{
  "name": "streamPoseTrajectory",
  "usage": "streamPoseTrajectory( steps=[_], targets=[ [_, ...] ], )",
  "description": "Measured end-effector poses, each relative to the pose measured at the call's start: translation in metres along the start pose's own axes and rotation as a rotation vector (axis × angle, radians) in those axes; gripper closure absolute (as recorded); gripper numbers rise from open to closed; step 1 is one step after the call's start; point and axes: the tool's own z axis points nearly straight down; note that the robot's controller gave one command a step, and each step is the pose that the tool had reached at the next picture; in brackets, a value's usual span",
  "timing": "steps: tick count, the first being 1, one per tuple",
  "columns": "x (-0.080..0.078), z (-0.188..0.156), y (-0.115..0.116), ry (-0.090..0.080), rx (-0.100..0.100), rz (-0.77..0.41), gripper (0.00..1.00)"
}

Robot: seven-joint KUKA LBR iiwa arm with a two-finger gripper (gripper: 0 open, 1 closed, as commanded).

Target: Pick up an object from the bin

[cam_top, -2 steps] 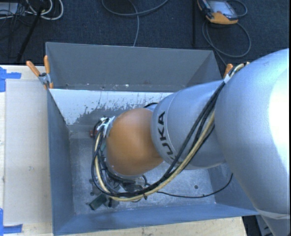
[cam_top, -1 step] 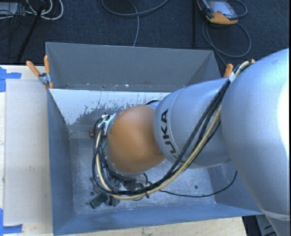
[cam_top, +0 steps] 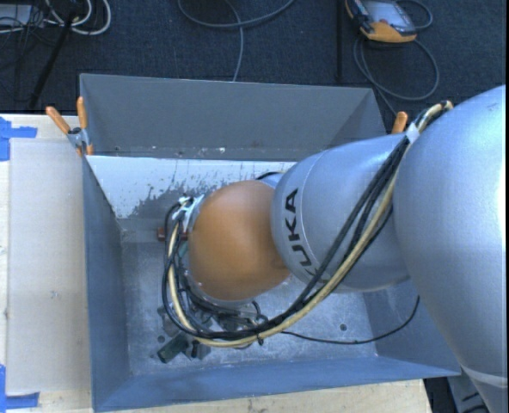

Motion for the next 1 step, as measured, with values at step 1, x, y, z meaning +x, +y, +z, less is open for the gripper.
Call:
streamPoseTrajectory(
  steps=[1],
  targets=[
    [0.0008, -0.0085, 0.0003, 0.004, -0.001, 0.001, 1.00]
  ],
)
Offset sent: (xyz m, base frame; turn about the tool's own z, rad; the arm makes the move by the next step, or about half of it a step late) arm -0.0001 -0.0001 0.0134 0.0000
